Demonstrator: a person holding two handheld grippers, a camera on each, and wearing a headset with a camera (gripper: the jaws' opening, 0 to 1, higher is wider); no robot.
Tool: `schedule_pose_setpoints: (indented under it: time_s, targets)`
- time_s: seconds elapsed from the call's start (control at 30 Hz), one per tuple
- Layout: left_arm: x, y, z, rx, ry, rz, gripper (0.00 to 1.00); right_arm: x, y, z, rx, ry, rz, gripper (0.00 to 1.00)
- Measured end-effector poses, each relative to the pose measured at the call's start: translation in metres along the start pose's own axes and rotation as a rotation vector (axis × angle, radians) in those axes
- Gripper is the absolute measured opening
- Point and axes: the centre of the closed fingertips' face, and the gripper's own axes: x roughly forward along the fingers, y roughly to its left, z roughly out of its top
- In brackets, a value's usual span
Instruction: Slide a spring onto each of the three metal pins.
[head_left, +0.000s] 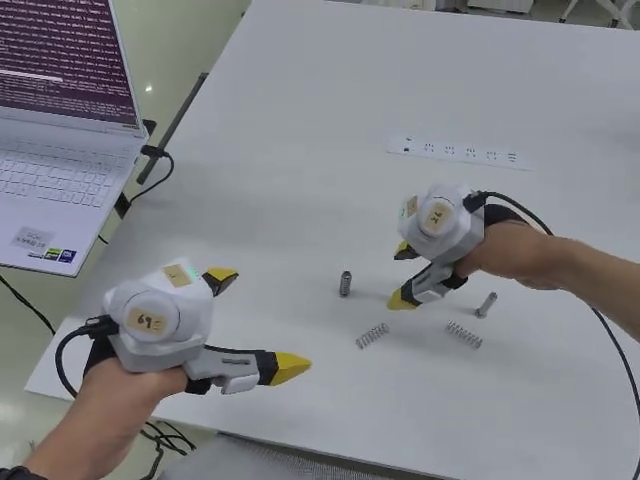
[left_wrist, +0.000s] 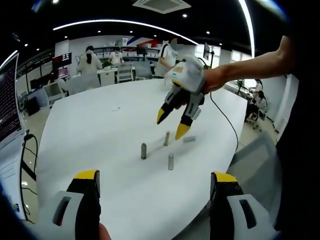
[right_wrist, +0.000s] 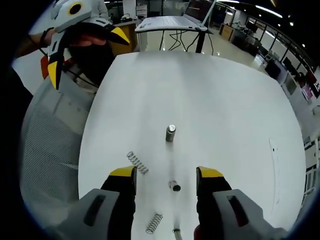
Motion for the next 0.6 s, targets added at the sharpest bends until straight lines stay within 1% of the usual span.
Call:
schedule_pose_setpoints:
  time_s: [0.03,0.13,0.2,0.23,0.27,0.37,0.47,0.5,0.57,0.6]
  targets:
    - [0.0,0.0,0.0,0.0,-0.001,-0.002,0.89,-0.002,0.0,0.0,0.013,-0.009,-0.005,0.46]
    - [0.001,0.0,0.001,0.001,0.001,-0.003,0.89,-0.01,0.0,-0.002,0.072,-0.057,-0.024,0.48]
    - [0.002,0.001,0.001,0.001,0.0,-0.003,0.89,-0.015,0.002,-0.004,0.1,-0.077,-0.019,0.5]
    - [0.002,0.001,0.001,0.001,0.0,-0.004,0.89,-0.019,0.002,-0.004,0.142,-0.109,-0.029,0.51]
    - [0.003,0.0,0.001,0.001,0.0,-0.003,0.89,-0.023,0.003,-0.004,0.166,-0.133,-0.036,0.51]
    - [0.004,0.0,0.002,-0.001,-0.001,-0.005,0.89,-0.034,0.006,-0.009,0.194,-0.154,-0.055,0.52]
    - [0.005,-0.001,0.004,-0.001,-0.002,-0.007,0.89,-0.044,0.011,-0.017,0.219,-0.169,-0.078,0.53]
    - [0.005,-0.001,0.004,0.0,-0.003,-0.008,0.88,-0.046,0.012,-0.017,0.222,-0.172,-0.08,0.53]
    - [0.006,-0.002,0.005,-0.001,-0.004,-0.009,0.88,-0.052,0.016,-0.023,0.266,-0.201,-0.092,0.55]
    - [0.007,-0.002,0.006,-0.001,-0.005,-0.01,0.88,-0.054,0.017,-0.026,0.278,-0.206,-0.094,0.55]
